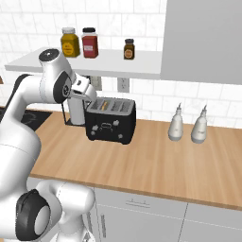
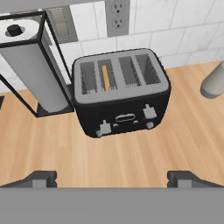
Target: Start the toaster. Once the lever pops up, take the bread to the plate on the dining counter.
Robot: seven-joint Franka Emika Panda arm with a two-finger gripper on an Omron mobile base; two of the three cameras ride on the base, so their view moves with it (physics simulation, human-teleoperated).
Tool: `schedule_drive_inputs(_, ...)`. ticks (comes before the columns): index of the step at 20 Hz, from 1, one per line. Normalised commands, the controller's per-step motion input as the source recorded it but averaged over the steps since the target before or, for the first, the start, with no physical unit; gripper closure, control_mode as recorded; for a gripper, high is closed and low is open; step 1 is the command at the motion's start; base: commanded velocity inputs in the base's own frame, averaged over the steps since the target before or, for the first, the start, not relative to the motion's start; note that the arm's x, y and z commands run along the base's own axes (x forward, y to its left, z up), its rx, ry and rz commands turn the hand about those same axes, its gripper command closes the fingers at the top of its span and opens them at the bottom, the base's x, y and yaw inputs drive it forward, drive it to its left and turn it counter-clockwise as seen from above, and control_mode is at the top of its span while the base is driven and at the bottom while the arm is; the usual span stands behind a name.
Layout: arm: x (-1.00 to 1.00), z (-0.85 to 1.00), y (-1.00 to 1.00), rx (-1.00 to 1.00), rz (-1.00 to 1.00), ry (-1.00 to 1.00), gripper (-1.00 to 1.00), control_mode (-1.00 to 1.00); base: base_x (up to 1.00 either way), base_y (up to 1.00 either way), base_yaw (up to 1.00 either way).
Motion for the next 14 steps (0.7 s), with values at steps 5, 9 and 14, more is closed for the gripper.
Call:
schedule_drive_inputs(5, 0.00, 0.00, 0.00, 0.00, 0.00, 0.00, -1.00, -1.00, 0.00, 0.00, 0.00)
schedule_drive_inputs(9, 0.00, 0.00, 0.00, 0.00, 0.00, 0.00, -1.00, -1.00, 0.00, 0.00, 0.00)
schedule_drive_inputs(14, 0.00, 0.00, 0.00, 0.00, 0.00, 0.00, -1.00, -1.00, 0.00, 0.00, 0.00)
